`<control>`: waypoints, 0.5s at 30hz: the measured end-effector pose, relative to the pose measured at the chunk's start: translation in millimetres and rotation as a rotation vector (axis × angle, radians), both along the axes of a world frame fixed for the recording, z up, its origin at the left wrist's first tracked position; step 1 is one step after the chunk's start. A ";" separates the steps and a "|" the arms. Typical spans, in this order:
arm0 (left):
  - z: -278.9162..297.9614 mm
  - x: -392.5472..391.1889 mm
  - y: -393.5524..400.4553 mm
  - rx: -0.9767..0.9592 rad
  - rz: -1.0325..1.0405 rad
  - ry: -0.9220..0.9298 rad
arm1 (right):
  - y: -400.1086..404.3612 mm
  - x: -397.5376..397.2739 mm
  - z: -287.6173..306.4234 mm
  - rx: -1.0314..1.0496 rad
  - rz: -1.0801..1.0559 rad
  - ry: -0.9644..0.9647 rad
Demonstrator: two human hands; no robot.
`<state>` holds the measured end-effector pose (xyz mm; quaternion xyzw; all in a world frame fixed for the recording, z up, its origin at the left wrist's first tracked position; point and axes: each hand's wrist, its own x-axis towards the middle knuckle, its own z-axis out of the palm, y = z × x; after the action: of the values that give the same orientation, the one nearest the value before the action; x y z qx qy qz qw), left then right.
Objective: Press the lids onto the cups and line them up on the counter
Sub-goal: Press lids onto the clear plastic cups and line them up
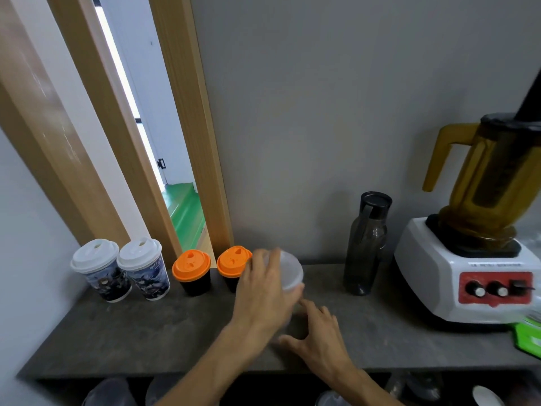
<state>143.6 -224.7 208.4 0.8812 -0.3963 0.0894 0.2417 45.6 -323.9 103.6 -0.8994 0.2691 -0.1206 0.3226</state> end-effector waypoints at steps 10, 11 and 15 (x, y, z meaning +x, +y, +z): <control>-5.7 63.6 -49.5 0.139 0.052 -0.093 | -18.8 -37.3 0.7 -0.071 -0.070 0.013; -7.2 63.8 -51.0 0.139 0.053 -0.102 | -19.4 -39.1 1.2 -0.075 -0.067 0.025; -10.9 65.8 -54.2 0.133 0.038 -0.123 | -21.6 -46.6 1.2 -0.067 -0.072 0.028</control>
<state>209.4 -278.9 197.4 0.8956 -0.3984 0.1212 0.1562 -0.9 -345.6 104.8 -0.9011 0.3016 -0.1285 0.2837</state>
